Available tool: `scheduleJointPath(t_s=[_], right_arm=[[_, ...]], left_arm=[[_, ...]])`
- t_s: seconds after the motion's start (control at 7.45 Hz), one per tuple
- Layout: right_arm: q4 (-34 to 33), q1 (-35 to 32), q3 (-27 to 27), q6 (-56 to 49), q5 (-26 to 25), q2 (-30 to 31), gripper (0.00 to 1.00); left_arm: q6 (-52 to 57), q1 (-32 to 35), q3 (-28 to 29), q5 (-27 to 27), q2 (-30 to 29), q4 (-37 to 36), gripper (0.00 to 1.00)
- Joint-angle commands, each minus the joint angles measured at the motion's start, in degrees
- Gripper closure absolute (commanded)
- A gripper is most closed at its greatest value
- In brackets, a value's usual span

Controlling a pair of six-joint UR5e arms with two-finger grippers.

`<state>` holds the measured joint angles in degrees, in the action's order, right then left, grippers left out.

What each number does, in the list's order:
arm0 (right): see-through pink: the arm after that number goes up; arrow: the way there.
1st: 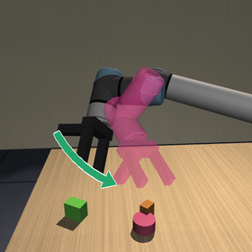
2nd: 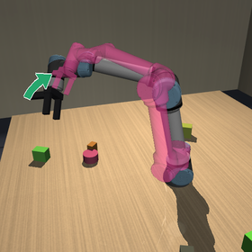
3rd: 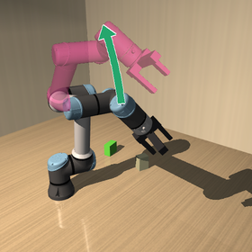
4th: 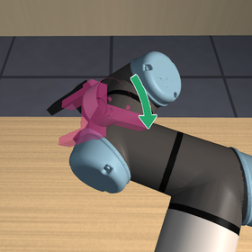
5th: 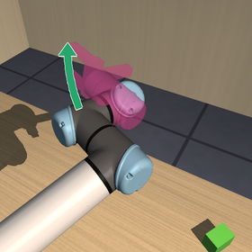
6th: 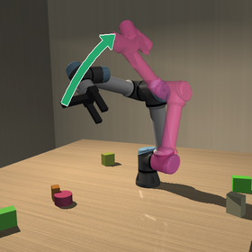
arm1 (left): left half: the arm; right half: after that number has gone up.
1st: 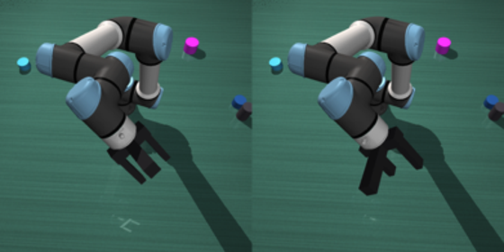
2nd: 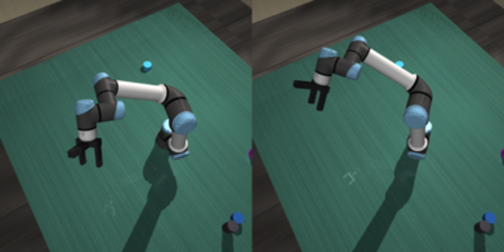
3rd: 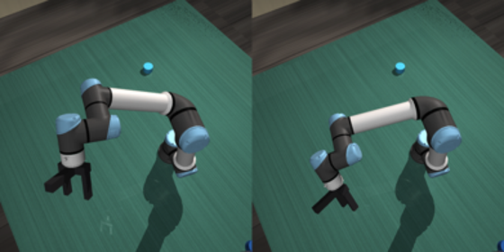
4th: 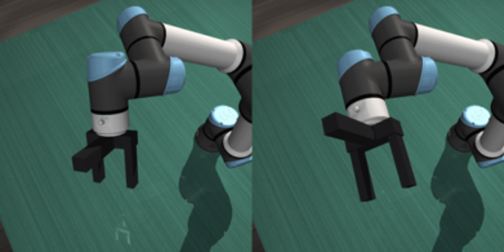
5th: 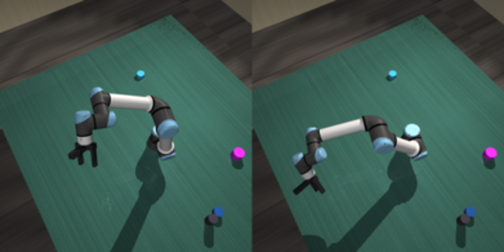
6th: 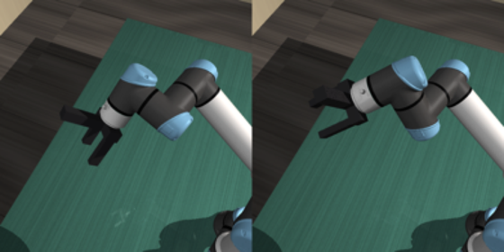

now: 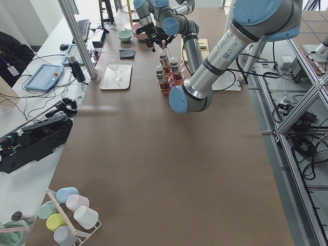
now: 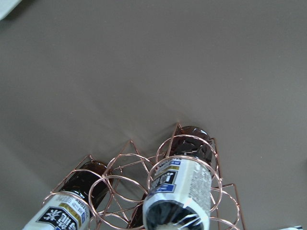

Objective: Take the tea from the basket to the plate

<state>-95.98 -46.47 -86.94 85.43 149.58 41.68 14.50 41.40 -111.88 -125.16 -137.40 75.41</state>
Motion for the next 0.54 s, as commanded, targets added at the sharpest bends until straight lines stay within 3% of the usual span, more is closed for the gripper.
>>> scheduleJointPath(t_s=[0.0, 0.4], right_arm=[[-4.5, 1.3, 5.3, -0.8, -0.5, -6.0, 0.1], [-5.7, 1.7, 5.2, -1.1, -0.6, -5.5, 0.12]], left_arm=[[0.0, 0.1, 0.0, 0.0, 0.1, 0.0, 1.0], [0.0, 0.1, -0.2, 0.0, 0.6, 0.0, 1.0]])
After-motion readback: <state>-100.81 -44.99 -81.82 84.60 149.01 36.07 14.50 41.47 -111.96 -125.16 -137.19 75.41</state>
